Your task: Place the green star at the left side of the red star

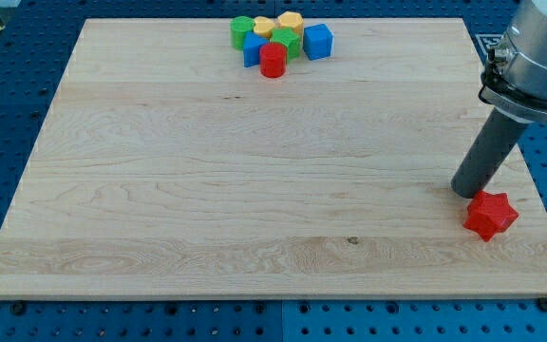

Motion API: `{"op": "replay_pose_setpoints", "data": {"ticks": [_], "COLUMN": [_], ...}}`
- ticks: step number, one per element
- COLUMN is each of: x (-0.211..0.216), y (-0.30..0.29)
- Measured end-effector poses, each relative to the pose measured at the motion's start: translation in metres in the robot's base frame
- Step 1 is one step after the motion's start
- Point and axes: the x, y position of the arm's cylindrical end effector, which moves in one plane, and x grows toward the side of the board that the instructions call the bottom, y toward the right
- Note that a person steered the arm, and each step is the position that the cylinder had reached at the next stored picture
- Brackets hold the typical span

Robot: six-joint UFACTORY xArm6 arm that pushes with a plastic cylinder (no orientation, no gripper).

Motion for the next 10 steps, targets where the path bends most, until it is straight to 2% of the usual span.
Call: {"op": "replay_pose_setpoints", "data": {"ticks": [3, 4, 7, 8, 10], "x": [0.027, -0.006, -0.236, -0.249, -0.299], "y": [0.030, 0.019, -0.044, -0.049, -0.095]}}
